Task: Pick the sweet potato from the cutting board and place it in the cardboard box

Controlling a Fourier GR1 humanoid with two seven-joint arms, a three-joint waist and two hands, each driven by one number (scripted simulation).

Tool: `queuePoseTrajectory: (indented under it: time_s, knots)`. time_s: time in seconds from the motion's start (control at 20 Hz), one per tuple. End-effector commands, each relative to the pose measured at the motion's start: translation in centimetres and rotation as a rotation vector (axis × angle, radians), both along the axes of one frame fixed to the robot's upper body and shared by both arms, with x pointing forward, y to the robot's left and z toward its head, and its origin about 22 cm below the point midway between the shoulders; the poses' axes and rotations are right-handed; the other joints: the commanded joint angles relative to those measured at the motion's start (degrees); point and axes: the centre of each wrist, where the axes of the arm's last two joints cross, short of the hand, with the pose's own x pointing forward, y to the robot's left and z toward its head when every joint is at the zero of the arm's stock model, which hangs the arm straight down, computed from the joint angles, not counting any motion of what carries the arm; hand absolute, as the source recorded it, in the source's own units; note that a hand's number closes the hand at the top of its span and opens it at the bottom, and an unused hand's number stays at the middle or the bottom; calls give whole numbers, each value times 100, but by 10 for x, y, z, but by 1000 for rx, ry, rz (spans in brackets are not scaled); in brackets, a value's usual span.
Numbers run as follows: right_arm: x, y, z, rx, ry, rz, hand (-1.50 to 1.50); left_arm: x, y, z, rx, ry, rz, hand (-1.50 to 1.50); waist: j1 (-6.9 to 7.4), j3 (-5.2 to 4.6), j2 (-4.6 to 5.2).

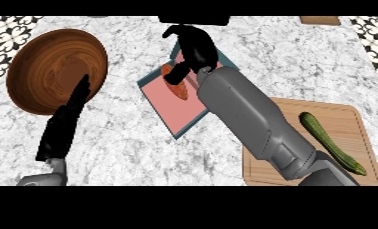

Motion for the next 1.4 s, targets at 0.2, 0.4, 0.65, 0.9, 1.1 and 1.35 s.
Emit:
queuePoseTrajectory:
  time_s: [0.2,0.4,0.65,0.9,1.1,1.35]
  knots:
    - [9,-10,11,347,-129,-139,-150,8,-10,0,6,5,20,0,-101,6,-2]
    - [18,-30,11,540,-152,-182,-150,-4,-9,-13,9,-11,55,0,-172,7,-6]
    - [33,-74,20,718,-188,-261,-150,-5,12,-1,6,9,62,0,-245,8,-40]
    - [39,-159,13,736,-248,-383,-150,-16,8,-11,-2,-5,83,0,-351,5,-73]
    - [37,-235,27,769,-279,-399,-150,-13,20,-7,-13,7,70,0,-369,4,-68]
    - [18,-311,13,768,-260,-362,-150,-4,4,-17,-9,10,68,0,-356,5,-49]
